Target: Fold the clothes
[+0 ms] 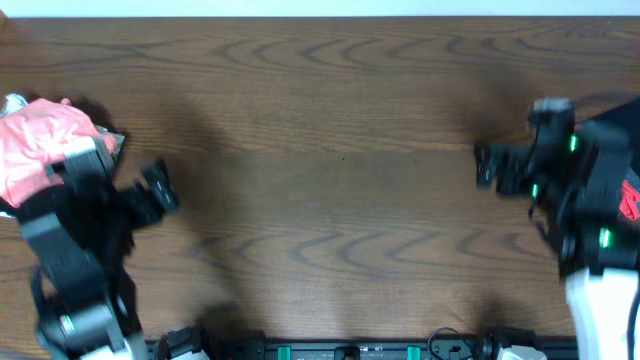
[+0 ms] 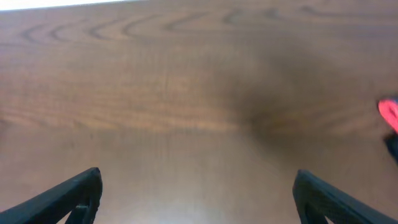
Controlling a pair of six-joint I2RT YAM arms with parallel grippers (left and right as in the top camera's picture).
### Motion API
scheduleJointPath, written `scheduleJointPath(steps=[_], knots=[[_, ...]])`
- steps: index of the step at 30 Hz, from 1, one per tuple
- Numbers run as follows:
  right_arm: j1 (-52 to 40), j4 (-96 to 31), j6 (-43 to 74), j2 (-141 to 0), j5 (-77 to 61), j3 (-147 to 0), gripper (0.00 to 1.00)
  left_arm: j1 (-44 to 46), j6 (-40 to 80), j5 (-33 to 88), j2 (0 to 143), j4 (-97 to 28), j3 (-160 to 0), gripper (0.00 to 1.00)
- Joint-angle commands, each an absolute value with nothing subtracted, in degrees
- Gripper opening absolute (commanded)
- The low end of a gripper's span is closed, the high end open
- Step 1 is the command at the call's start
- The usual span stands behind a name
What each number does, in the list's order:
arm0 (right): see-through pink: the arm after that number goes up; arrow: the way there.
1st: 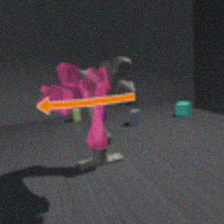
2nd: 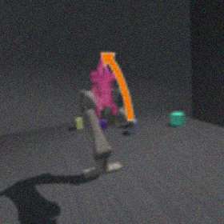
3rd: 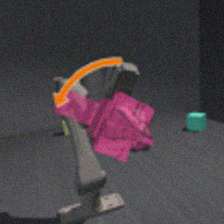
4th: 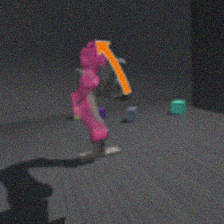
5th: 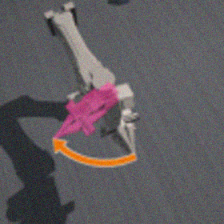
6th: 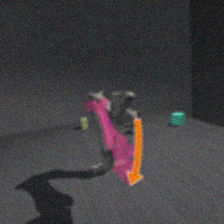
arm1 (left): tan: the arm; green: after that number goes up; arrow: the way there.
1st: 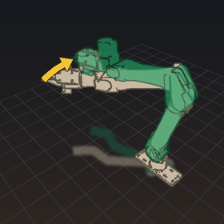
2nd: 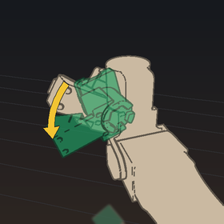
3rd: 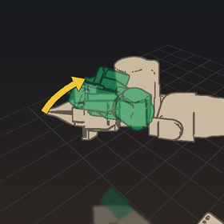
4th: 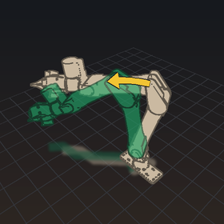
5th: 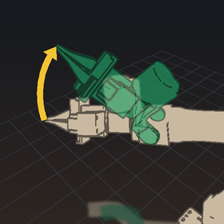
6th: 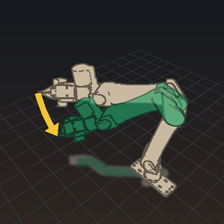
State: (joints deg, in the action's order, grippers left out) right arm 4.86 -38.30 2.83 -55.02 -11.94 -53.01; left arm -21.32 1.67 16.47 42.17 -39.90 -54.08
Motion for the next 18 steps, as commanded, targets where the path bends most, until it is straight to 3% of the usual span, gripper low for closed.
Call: scheduleJointPath(steps=[1,9,18], knots=[[4.82,-38.57,3.9,-44.8,-11.35,-45.43,0.99,-21.45,4.4,17.52,34.46,-40.75,-48.45,0.98],[4.82,-40.4,4.21,-24.56,-11.35,-37.23,0.99,-21.45,4.58,17.52,25.17,-47.92,-44.4,0.98],[4.82,-50.22,4.23,-22.46,-11.35,-37.23,0.99,-21.45,4.58,17.52,25.36,-51.7,-44.4,0.98]])
